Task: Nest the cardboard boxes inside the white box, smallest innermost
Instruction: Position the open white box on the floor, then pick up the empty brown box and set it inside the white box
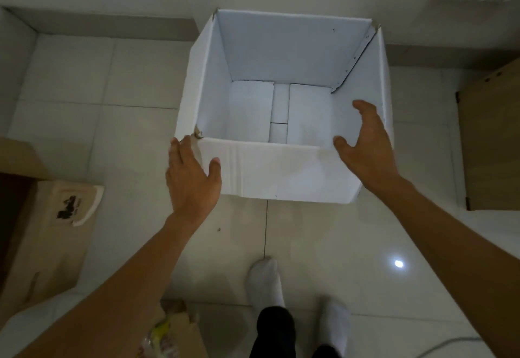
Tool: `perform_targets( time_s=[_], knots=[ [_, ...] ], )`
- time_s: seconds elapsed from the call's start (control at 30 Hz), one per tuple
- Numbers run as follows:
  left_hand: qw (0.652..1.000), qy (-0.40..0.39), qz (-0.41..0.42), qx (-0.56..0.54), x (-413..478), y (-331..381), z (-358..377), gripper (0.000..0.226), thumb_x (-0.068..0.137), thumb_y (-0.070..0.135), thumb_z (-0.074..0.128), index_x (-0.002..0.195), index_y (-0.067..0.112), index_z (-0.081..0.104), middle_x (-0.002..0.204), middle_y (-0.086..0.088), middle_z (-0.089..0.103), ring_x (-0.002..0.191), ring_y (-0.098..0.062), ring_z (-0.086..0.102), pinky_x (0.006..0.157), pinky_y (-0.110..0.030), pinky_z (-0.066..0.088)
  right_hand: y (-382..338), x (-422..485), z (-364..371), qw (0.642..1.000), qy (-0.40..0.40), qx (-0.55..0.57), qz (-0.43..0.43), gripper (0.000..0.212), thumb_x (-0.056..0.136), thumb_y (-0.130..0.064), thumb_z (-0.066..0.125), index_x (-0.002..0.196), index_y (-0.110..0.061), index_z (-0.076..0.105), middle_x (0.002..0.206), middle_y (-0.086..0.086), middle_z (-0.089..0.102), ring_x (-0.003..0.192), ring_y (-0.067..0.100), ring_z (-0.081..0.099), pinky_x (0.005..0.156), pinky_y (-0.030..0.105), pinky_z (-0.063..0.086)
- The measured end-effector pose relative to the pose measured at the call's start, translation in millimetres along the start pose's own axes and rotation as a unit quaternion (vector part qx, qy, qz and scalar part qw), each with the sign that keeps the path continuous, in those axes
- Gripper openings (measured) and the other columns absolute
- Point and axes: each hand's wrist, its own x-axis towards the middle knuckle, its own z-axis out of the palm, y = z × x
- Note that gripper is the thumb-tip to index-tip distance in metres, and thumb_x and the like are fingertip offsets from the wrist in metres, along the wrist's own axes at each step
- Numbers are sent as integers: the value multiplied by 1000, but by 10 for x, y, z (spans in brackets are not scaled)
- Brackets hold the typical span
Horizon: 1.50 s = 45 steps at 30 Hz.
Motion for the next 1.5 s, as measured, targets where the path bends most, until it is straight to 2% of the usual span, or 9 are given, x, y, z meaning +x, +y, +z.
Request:
perform_targets(
  time_s=[0.13,0.27,0.4,0.6,0.77,1.0,1.2,1.4,1.5],
  knots=[
    [999,-5,-31,-37,-478,-212,-251,67,92,27,54,146,8,20,156,-16,17,144,-27,15,116,-43,18,-111,-529,73,999,-47,-17,-17,65,84,-16,64,140,-16,31,141,10,45,125,25,46,94,24,32],
    [997,15,-46,-57,-1027,-497,-567,64,92,26,53,146,11,21,155,-14,21,143,-26,18,116,-42,18,-221,-1040,47,989,-116,-59,-69,63,84,-17,64,139,-14,32,138,12,46,122,28,48,93,33,39],
    [994,21,-71,-77,-1679,-856,-851,62,92,29,52,146,14,24,153,-11,26,140,-24,24,114,-45,23,-350,-1624,54,984,-152,-59,-78,63,83,-18,66,137,-15,33,131,16,49,113,28,52,85,29,38],
    [991,18,-118,-67,-2554,-1557,-1164,57,91,28,53,142,16,30,147,-7,36,133,-23,34,110,-36,28,-663,-2469,326,978,-200,-32,-57,60,84,-22,66,135,-15,35,136,17,48,120,29,51,95,40,43],
    [983,46,-164,-75,-3000,-2117,-1319,52,91,25,55,138,14,37,140,-9,44,116,-20,49,100,-30,37,-887,-3003,717,969,-233,-49,-58,60,84,-27,66,134,-21,35,135,13,50,117,26,54,93,37,45],
    [967,83,-211,-120,-3353,-2867,-1508,42,89,28,57,128,16,48,130,-7,53,120,-23,48,100,-36,40,-1316,-3574,1213,953,-265,-113,-97,59,83,-33,66,132,-23,36,129,11,55,111,23,57,91,38,49],
    [930,109,-289,-201,-3439,-3486,-1945,35,84,22,59,117,15,53,120,-7,58,109,-22,55,82,-26,38,-1938,-3997,1746,945,-274,-138,-109,57,82,-36,65,130,-24,37,123,10,57,102,23,58,87,41,51],
    [913,110,-331,-210,-3331,-4055,-2474,35,85,22,60,118,15,54,122,-6,59,100,-17,54,78,-25,37,-2594,-4274,2219,964,-256,-38,-57,56,83,-33,65,130,-21,38,125,14,56,107,27,57,90,43,50],
    [903,115,-356,-213,-3239,-4221,-2629,35,84,22,62,118,14,55,122,-7,60,92,-14,50,75,-25,36,-2862,-4317,2376,965,-261,29,-20,54,83,-33,64,129,-19,39,122,13,55,100,25,58,80,36,52]
  ],
)
